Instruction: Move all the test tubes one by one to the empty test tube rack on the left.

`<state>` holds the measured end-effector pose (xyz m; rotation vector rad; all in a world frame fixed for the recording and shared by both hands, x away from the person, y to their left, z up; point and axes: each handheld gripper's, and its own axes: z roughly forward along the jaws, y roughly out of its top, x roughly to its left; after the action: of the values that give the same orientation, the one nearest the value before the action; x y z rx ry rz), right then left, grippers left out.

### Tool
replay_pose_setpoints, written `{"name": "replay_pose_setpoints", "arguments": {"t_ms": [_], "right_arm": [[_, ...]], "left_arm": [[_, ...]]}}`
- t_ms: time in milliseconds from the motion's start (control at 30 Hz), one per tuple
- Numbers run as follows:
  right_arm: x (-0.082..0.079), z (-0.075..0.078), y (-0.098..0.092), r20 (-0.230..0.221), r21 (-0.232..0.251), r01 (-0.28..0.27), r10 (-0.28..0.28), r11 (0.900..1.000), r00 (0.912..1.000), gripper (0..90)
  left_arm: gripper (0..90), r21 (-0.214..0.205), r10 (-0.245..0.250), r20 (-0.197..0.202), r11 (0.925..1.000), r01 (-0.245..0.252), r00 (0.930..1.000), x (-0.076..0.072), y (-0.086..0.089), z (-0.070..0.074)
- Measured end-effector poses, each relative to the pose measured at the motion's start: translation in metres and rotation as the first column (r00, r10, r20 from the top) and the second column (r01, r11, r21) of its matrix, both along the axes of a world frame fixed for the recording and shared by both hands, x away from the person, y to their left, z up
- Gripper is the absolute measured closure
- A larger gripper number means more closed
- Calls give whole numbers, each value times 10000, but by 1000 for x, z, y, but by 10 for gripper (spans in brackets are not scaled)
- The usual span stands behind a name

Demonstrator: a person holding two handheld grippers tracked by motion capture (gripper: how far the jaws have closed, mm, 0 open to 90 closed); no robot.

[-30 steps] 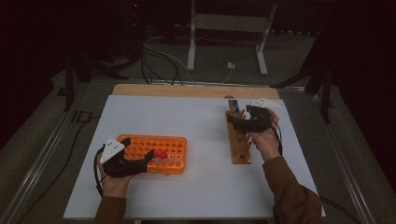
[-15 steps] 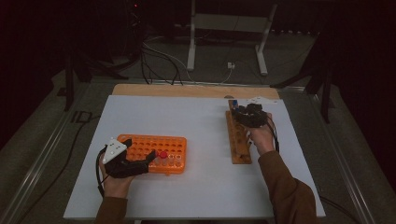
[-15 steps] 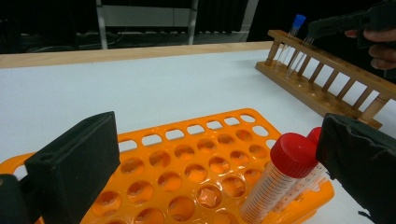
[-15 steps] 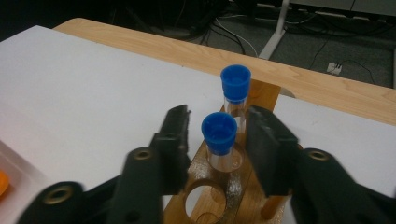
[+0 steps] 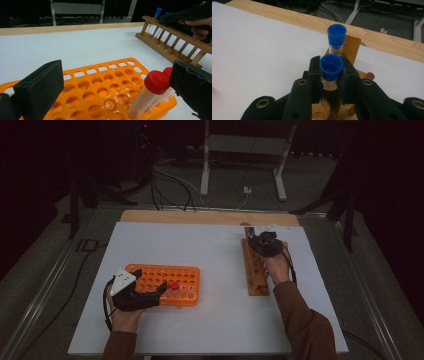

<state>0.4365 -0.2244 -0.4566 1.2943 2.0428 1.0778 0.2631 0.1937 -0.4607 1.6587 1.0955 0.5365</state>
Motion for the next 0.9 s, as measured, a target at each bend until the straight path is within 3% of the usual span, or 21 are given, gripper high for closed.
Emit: {"name": "replay_pose_setpoints", "arguments": {"t_ms": [267,533,900], "right_arm": [[-3,5,-3,118,193,119,-121,9997,9999,763],[-10,18,-9,511,458,88,-111,9989,9986,763],[-20,43,-11,1051,448,-221,172,9988,9943,763]], "left_arm": [[5,-25,4,5,10000,-4,10000,0,0,0],[5,82,-31,-35,10000,31,10000,-1,-1,-1],[6,29,-122,17,9999,122,9999,-2,-1,-1]]}}
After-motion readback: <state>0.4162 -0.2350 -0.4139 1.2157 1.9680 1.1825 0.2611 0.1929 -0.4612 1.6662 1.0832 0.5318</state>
